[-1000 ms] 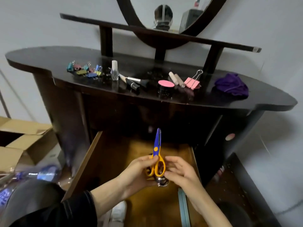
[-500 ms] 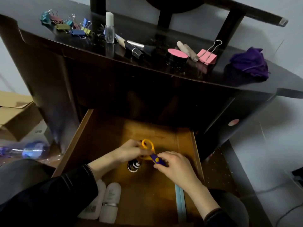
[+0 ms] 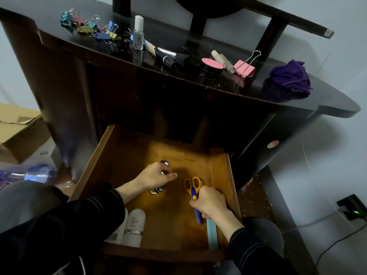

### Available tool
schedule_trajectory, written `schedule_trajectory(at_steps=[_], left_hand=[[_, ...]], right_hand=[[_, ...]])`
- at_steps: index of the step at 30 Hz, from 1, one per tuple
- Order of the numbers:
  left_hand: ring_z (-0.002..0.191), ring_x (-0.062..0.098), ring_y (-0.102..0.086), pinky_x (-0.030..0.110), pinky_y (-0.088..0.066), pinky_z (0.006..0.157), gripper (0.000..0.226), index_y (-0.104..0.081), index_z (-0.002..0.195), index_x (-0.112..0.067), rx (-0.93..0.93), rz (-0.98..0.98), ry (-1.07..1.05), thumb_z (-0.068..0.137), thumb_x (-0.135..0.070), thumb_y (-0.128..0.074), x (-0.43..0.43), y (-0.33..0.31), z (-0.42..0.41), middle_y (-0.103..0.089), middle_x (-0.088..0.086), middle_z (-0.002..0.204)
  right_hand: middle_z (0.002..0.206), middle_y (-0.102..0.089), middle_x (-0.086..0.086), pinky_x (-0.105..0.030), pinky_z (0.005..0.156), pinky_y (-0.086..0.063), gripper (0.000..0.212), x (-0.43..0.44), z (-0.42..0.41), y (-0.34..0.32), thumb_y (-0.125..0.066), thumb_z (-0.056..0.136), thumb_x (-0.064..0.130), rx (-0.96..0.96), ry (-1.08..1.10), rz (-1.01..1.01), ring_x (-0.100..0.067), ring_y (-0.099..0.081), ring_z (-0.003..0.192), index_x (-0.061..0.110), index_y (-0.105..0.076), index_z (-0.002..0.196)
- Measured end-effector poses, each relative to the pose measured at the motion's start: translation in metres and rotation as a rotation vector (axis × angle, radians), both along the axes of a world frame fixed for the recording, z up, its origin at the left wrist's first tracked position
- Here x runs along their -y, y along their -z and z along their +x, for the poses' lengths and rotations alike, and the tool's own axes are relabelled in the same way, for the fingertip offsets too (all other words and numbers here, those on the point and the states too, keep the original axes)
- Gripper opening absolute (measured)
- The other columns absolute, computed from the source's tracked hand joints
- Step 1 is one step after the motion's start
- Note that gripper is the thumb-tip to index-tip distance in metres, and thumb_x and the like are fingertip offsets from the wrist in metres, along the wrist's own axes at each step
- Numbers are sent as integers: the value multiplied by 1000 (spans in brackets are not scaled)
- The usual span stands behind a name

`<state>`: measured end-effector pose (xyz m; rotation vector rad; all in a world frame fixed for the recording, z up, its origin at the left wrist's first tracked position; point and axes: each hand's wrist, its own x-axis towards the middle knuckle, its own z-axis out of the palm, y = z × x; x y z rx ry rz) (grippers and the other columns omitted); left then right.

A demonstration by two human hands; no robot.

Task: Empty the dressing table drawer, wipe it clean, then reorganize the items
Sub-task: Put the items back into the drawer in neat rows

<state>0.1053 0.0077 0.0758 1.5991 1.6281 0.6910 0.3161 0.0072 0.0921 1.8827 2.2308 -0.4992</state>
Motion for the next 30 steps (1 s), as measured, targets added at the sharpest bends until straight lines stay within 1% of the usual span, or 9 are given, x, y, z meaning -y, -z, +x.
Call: schedule_trajectory(at_steps=[3,6,9,12,15,18,21,24,30], left_hand=[[75,15,-65,34,-50,69,31,-73,82,-15,-56,38,13,95,-41,-63,-1,4,-3,-68,1,78],[71,13,-63,30,-48,62,32,-72,79,-14,-84,97,-12,96,-40,-63,-4,4,-5,-67,1,74],[65,10,-59,22,-39,56,32,-67,71,-19,-81,114,-40,96,-39,-63,-9,4,-6,-62,-2,67],[63,8,-56,19,-36,55,30,-65,72,-23,-81,140,-30,96,-40,-62,-12,5,-4,-59,-6,66],[67,8,-56,22,-37,56,29,-66,74,-22,-92,158,-3,96,-41,-62,-12,7,-2,-59,-7,68],[71,12,-58,28,-43,58,33,-69,77,-16,-113,165,8,96,-42,-61,-12,10,-3,-61,-2,71],[74,14,-59,33,-47,62,33,-71,80,-16,-114,183,-8,96,-43,-61,-11,11,-6,-64,2,75],[71,15,-60,30,-44,58,30,-70,78,-18,-118,201,-5,96,-41,-61,-13,10,-5,-64,0,73],[71,12,-59,33,-48,63,33,-73,82,-14,-130,200,11,96,-42,-61,-13,13,-5,-67,1,76]], right_hand=[[75,-72,-1,-33,76,-61,25,4,3,1,-61,93,43,87,-60,-54,-18,-73,65,18,-61,94],[78,-72,-1,-33,75,-60,29,3,4,1,-60,94,47,86,-80,-31,-19,-72,67,18,-60,91],[75,-60,6,-27,61,-53,28,-8,11,-1,-55,98,48,58,-124,217,-13,-62,67,22,-61,89],[92,-63,5,-26,66,-49,25,-28,17,-9,-54,100,46,114,-256,406,-16,-64,86,23,-60,107],[112,-65,0,-31,73,-49,42,-39,13,-4,-57,95,54,242,-375,333,-22,-63,102,24,-56,124],[111,-65,-2,-30,68,-45,53,-45,9,8,-60,89,63,306,-413,229,-22,-65,96,21,-55,121],[113,-64,-2,-32,74,-52,60,-52,9,15,-63,84,68,276,-391,215,-22,-65,98,20,-55,119],[114,-62,-2,-32,76,-50,59,-56,8,17,-65,82,68,269,-384,222,-22,-64,100,21,-57,117],[111,-63,-4,-33,73,-48,56,-58,9,20,-70,80,65,320,-378,200,-24,-65,95,19,-57,109]])
